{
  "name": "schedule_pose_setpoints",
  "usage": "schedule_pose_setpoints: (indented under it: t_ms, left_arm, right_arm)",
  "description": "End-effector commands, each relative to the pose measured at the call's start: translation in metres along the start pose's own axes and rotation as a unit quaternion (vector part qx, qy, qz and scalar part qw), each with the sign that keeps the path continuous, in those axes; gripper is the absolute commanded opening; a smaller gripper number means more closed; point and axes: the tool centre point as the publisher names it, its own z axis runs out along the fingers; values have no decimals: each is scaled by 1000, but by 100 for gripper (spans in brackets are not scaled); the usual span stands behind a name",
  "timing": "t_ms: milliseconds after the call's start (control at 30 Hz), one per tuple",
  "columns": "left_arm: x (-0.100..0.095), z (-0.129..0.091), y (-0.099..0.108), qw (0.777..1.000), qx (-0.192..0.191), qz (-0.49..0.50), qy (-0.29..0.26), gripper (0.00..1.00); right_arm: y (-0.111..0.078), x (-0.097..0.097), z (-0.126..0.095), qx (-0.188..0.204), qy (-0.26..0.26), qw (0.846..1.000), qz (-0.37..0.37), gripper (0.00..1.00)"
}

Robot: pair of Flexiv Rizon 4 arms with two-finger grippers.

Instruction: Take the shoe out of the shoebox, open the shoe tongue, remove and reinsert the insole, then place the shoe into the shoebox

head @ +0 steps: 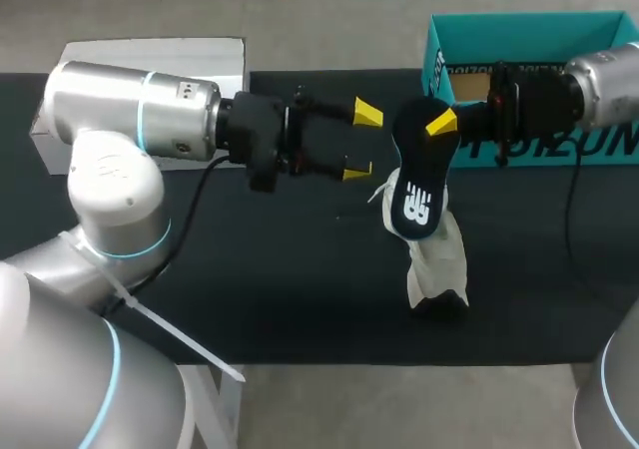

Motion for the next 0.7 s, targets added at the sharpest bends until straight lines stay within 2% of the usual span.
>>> schedule_pose_setpoints:
  t_ms: [33, 233, 433, 500, 533, 567, 600, 700]
  left_arm:
    - [3, 31, 4, 1000, -5, 2, -11, 100]
    - [8, 47, 4, 1000, -4, -6, -21, 100]
    - [10, 54, 3, 1000, 2, -10, -27, 99]
    - [11, 54, 4, 1000, 1, -10, -27, 89]
    - [11, 53, 4, 1000, 1, -11, -27, 75]
    - [11, 53, 5, 1000, 0, -11, -27, 55]
    - [12, 52, 5, 1000, -1, -11, -28, 45]
    - [14, 51, 7, 999, -4, -14, -32, 36]
  right_arm:
    - [0, 0, 0, -1, -1, 1000, 0, 0]
    - [0, 0, 0, -1, -1, 1000, 0, 0]
    - [0, 0, 0, -1, -1, 1000, 0, 0]
    - [0, 0, 0, -1, -1, 1000, 0, 0]
    - [0, 0, 0, -1, -1, 1000, 0, 0]
    - [0, 0, 0, -1, -1, 1000, 0, 0]
    - [0, 0, 0, -1, -1, 1000, 0, 0]
    - [0, 0, 0, -1, -1, 1000, 0, 0]
